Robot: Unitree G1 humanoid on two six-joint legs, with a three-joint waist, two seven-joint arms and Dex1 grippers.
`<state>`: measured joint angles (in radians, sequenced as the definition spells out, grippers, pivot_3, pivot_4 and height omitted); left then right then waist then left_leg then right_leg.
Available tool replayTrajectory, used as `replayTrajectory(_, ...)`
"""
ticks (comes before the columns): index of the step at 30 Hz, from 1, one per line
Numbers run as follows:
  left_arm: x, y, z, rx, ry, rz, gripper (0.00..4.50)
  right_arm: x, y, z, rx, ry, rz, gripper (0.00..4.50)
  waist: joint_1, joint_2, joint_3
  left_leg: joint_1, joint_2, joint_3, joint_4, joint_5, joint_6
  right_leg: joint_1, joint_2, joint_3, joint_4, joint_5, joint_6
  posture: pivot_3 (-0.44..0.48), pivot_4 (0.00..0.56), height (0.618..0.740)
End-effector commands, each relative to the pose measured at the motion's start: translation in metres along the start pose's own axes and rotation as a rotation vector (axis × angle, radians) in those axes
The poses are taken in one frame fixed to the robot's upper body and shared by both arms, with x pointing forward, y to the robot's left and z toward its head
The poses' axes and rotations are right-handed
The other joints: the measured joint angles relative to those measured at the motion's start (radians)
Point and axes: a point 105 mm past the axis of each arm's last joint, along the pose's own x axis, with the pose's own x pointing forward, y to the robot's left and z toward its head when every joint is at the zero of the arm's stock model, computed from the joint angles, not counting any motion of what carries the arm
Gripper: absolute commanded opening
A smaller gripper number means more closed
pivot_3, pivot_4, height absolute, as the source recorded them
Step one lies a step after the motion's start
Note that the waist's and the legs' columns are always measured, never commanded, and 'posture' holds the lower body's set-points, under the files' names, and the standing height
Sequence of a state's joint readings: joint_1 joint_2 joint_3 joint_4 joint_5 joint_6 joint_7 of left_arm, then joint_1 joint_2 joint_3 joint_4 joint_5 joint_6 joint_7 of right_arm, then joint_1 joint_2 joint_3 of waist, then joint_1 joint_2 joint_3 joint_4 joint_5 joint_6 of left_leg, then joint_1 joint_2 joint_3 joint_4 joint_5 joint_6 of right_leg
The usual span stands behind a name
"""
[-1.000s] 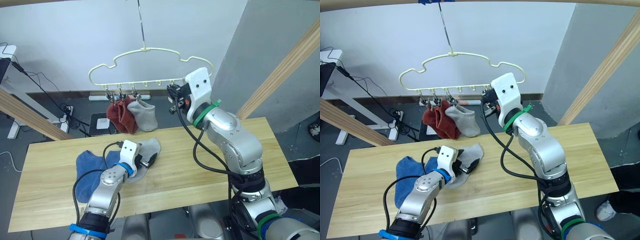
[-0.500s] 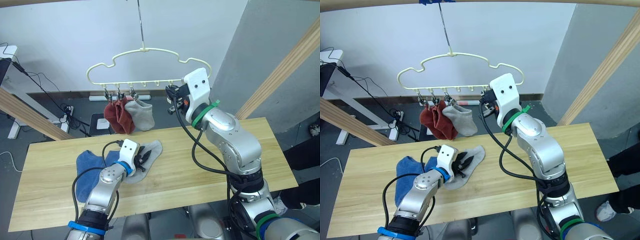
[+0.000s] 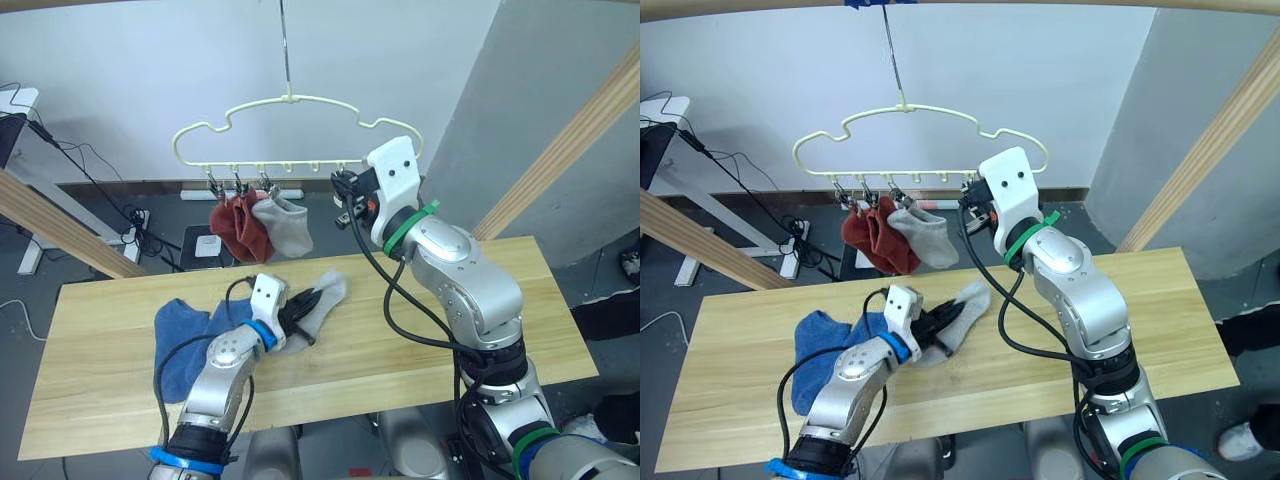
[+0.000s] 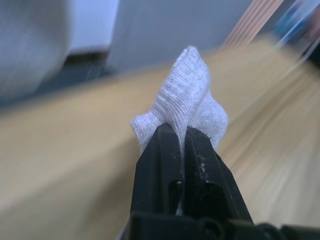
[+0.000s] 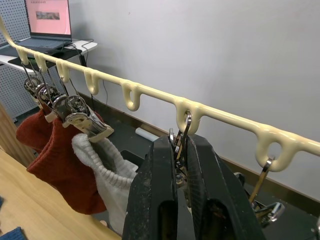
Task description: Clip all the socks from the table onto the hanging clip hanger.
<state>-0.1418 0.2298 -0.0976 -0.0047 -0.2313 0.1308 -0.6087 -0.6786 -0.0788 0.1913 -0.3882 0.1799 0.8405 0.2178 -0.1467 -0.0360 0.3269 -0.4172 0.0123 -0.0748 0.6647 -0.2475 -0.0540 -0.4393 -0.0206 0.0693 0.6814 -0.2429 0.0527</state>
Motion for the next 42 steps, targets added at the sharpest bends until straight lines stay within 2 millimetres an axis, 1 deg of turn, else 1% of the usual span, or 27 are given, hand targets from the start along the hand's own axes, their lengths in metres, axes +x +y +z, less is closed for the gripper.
replayTrajectory(1,0.006,-0.01,0.033,-0.018,-0.129,-0.041,0.01,-0.006,0.003,0.016,-0.006,-0.066,0.014,0.0,-0.002,0.0,0.0,0.0,0.0,0.0,0.0,0.0,0.0,0.0,0.0,0.0,0.0,0.0,0.0,-0.252,0.283,0.74)
replayTrajectory(3,0.008,-0.01,0.045,-0.034,-0.175,-0.029,0.01,-0.006,0.002,0.016,-0.003,-0.065,0.012,0.0,-0.008,0.0,0.0,0.0,0.0,0.0,0.0,0.0,0.0,0.0,0.0,0.0,0.0,0.0,0.0,-0.252,0.283,0.74)
replayTrajectory(5,0.008,-0.008,0.052,-0.057,-0.201,-0.011,0.01,-0.006,0.001,0.016,0.001,-0.062,0.009,0.0,-0.014,0.0,0.0,0.0,0.0,0.0,0.0,0.0,0.0,0.0,0.0,0.0,0.0,0.0,0.0,-0.252,0.283,0.74)
replayTrajectory(15,0.004,-0.004,0.065,-0.135,-0.241,0.01,0.01,-0.007,0.0,0.013,0.01,-0.05,0.009,0.0,-0.022,0.0,0.0,0.0,0.0,0.0,0.0,0.0,0.0,0.0,0.001,0.0,0.0,0.0,0.0,-0.247,0.281,0.74)
replayTrajectory(24,0.002,-0.012,0.072,-0.204,-0.261,-0.022,0.01,-0.007,0.0,0.008,0.033,-0.031,0.008,0.0,-0.022,0.0,0.0,0.0,0.0,0.0,0.0,0.0,0.0,0.0,0.001,0.0,0.0,0.0,0.0,-0.244,0.282,0.74)
replayTrajectory(31,0.002,-0.006,0.075,-0.222,-0.27,-0.003,0.01,-0.007,0.0,0.006,0.049,-0.021,0.009,0.0,-0.022,0.0,0.0,0.0,0.0,0.0,0.0,0.0,0.0,0.0,0.001,0.0,0.0,0.0,0.0,-0.241,0.283,0.74)
replayTrajectory(42,0.005,-0.006,0.076,-0.234,-0.272,-0.003,0.01,-0.007,0.001,0.003,0.085,-0.002,0.019,0.0,-0.021,0.0,0.0,0.0,0.0,0.0,0.0,0.0,0.0,0.0,0.001,0.001,0.0,0.0,0.0,-0.24,0.28,0.74)
